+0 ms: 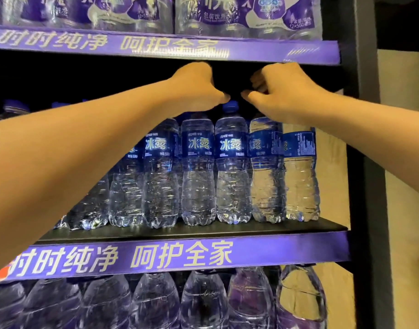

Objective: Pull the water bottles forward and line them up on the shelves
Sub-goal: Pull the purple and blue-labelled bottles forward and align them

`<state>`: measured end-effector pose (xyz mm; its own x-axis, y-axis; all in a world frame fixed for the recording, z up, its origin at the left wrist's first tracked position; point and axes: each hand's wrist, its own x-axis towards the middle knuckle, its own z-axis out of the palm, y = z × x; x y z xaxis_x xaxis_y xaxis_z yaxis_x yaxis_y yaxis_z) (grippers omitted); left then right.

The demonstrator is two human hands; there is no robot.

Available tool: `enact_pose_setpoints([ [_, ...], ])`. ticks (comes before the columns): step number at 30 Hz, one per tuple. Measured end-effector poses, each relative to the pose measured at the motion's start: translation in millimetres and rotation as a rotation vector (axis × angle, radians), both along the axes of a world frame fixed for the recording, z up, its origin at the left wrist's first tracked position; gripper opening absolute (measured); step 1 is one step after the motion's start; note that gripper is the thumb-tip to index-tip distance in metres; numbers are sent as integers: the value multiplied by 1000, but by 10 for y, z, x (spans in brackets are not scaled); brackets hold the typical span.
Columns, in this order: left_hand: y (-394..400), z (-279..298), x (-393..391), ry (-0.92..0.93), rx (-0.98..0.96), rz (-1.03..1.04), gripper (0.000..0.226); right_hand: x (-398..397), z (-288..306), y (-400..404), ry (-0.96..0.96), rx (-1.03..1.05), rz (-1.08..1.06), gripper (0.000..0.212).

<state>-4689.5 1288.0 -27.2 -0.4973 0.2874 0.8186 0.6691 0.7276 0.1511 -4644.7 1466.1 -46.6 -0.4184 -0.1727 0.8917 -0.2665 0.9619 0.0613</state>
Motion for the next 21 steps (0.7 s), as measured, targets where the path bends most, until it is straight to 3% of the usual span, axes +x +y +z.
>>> enact_pose_setpoints([
  [2,144,-5,-13,12,-51,3,31,-12,-26,145,51,51,-41,28],
  [7,511,-25,-5,55,-149,10,36,77,9,451,-44,166,-414,5],
  [11,688,24,3,1,-202,-79,28,65,35,442,-32,195,-528,13],
  [16,698,51,-40,-131,-188,-131,29,-108,109,368,-205,132,-594,30],
  [21,731,48,-105,-132,-111,-155,28,-51,150,331,-332,51,-633,10],
])
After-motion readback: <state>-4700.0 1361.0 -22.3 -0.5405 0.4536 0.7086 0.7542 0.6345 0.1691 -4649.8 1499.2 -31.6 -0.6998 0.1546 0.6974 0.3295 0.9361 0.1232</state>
